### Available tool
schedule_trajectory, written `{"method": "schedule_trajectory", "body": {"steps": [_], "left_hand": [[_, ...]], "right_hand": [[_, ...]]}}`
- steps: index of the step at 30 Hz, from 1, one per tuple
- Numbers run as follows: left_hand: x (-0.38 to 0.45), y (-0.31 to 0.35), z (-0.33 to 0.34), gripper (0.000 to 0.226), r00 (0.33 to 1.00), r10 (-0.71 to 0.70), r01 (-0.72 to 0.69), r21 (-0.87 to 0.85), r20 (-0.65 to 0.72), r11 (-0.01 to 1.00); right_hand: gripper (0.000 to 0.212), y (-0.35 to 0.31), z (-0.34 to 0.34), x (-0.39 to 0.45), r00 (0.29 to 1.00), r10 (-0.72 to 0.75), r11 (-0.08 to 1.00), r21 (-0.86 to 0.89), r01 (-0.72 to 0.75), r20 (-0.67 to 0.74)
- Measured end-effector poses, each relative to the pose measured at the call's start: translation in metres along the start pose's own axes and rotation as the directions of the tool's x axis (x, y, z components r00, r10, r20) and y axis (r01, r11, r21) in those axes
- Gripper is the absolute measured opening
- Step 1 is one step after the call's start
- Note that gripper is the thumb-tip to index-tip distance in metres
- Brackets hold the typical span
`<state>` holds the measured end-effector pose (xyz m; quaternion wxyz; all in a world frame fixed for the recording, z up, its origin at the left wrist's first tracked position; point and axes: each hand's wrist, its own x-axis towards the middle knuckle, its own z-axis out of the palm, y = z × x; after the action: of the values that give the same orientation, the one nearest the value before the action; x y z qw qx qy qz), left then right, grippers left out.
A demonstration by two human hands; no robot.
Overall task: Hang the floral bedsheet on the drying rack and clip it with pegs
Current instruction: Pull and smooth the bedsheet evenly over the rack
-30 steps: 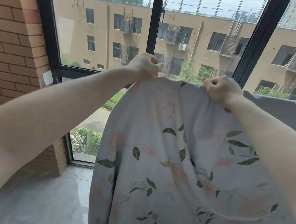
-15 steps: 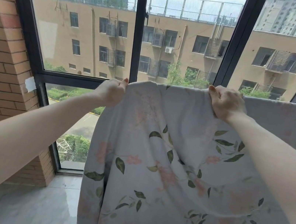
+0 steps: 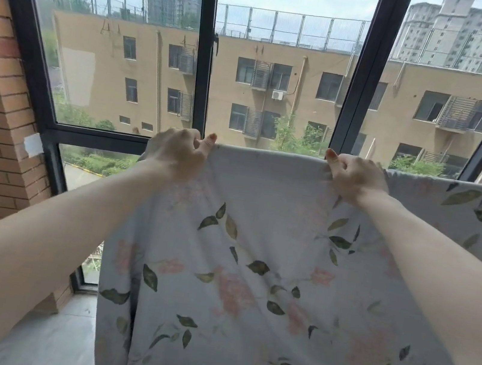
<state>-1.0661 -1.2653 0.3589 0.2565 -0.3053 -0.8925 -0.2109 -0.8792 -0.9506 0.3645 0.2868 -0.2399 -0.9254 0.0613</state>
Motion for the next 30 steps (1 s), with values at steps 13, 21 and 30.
{"method": "schedule_trajectory", "body": {"steps": [13, 21, 30], "left_hand": [[0.006, 0.033, 0.002, 0.067, 0.973, -0.228, 0.229, 0.012, -0.014, 0.973], [0.004, 0.034, 0.006, 0.063, 0.96, -0.278, 0.278, 0.009, 0.021, 0.961], [-0.034, 0.002, 0.011, 0.048, 0.986, -0.165, 0.165, -0.014, -0.005, 0.986]], "right_hand": [[0.062, 0.1, -0.027, 0.015, 0.994, 0.043, 0.999, 0.024, -0.041, -0.104], [0.042, -0.031, -0.002, -0.007, 0.945, -0.323, 0.891, 0.318, 0.324, -0.06], [0.05, -0.078, 0.049, -0.011, 0.953, -0.29, 0.955, 0.041, 0.294, -0.088]]}}
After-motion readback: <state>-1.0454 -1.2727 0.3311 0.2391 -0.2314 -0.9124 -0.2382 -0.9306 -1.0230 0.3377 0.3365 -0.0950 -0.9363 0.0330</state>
